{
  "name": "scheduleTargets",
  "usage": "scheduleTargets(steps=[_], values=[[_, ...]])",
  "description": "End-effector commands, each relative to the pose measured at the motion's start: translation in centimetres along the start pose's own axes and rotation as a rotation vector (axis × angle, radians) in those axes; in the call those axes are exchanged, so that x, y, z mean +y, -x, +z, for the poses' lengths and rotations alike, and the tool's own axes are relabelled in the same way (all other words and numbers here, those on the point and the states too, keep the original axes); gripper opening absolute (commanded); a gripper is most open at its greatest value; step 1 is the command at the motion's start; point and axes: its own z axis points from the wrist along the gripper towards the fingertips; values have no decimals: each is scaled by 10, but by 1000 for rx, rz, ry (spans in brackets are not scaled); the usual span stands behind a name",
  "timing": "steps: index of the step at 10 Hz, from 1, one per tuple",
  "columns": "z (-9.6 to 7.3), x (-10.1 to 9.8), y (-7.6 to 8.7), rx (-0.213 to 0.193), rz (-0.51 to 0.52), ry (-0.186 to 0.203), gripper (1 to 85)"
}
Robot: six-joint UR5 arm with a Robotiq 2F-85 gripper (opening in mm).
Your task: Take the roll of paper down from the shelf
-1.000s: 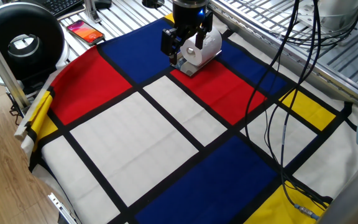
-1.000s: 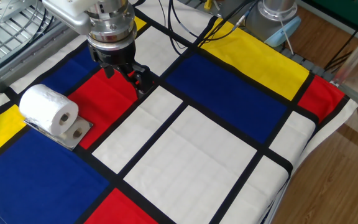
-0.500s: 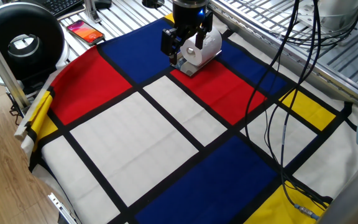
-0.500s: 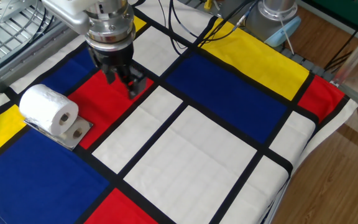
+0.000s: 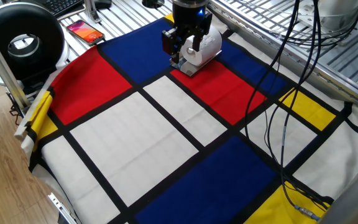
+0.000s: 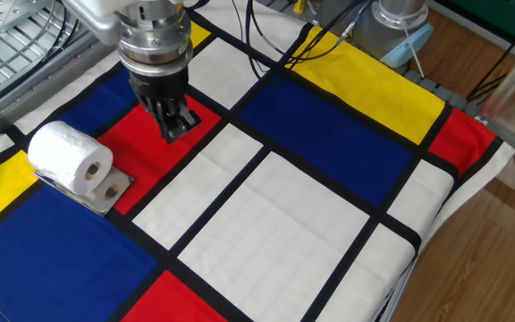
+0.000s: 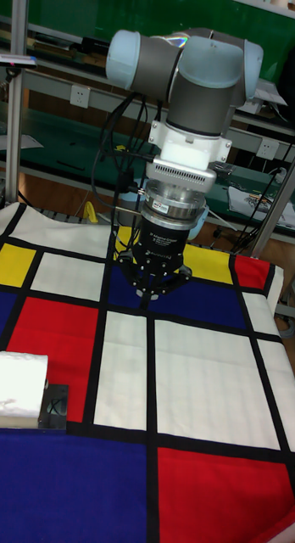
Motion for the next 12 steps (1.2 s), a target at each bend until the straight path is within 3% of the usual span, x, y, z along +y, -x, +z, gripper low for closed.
scheduleTargets(steps=[1,2,3,5,6,8,12], values=[[-1,0,1,-3,27,1,40],[-1,-1,2,-9,-16,-2,167],[-1,5,-4,15,-32,22,193],[-1,-8,-6,25,-64,-28,193],[-2,-1,-13,49,-50,1,200],[-1,8,-6,23,-108,32,373],[-2,10,-8,28,-145,42,353]])
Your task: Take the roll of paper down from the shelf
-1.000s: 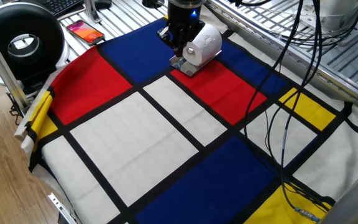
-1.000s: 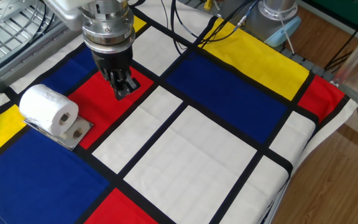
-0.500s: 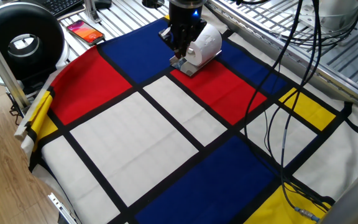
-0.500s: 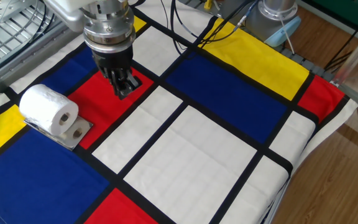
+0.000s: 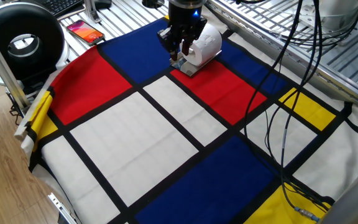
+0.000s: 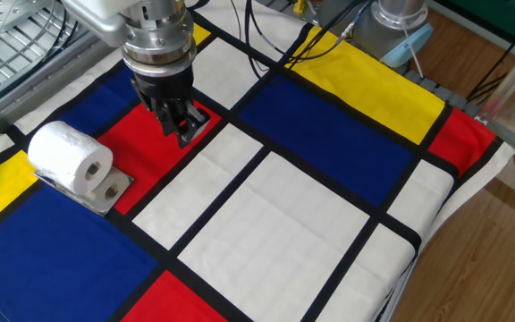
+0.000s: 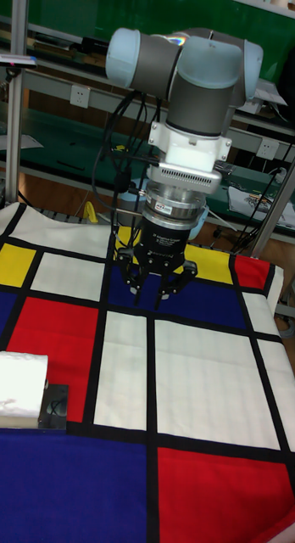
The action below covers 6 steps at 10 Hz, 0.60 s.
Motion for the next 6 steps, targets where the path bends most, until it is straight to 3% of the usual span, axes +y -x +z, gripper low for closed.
scheduleTargets(steps=[1,2,4,5,6], values=[[1,-2,-2,8,-55,13,353],[7,-20,-2,1,-118,-12,353],[17,-50,-12,-3,-193,-3,357],[20,-61,-18,1,-228,19,360],[20,-52,-22,6,-269,61,460]])
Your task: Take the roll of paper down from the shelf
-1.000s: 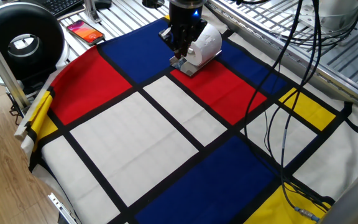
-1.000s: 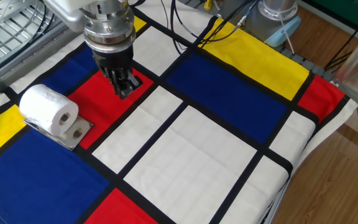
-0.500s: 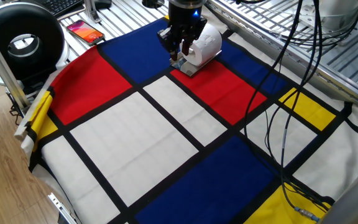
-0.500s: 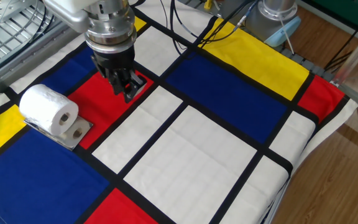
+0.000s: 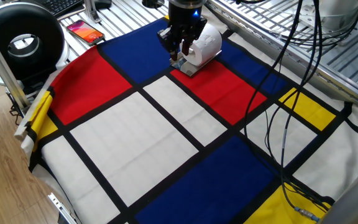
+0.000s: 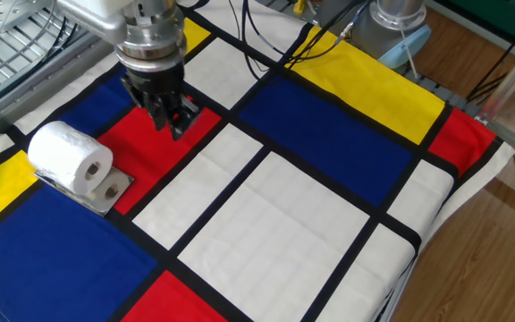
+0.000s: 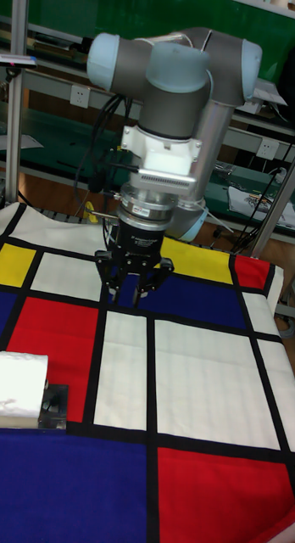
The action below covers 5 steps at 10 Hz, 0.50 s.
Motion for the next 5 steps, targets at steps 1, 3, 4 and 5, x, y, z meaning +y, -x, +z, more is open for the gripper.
scheduleTargets(steps=[1,3,4,5], values=[[5,-8,-11,-9,-93,61,473],[6,-18,-9,-15,-56,21,473],[6,-31,-13,2,-37,-27,417],[6,-32,-10,-7,-35,-31,403]])
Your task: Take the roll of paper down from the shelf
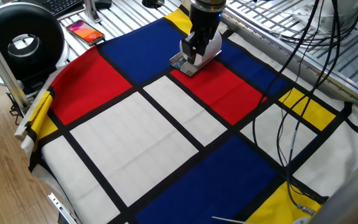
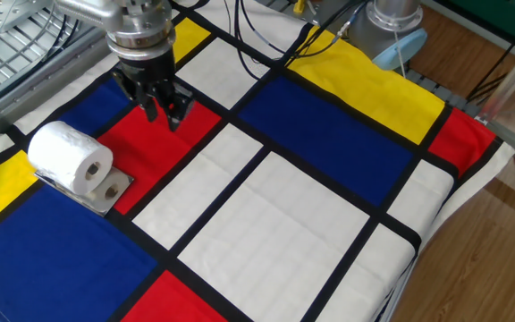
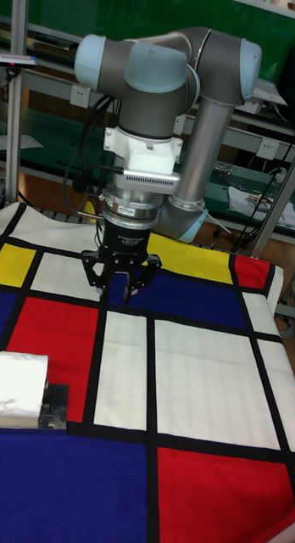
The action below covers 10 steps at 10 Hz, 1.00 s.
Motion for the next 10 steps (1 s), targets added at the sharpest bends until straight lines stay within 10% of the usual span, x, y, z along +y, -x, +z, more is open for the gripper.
scheduleTargets(steps=[1,10], values=[[-1,-17,4,-23,-16,-50,407],[-3,-102,-25,56,-474,-74,543]])
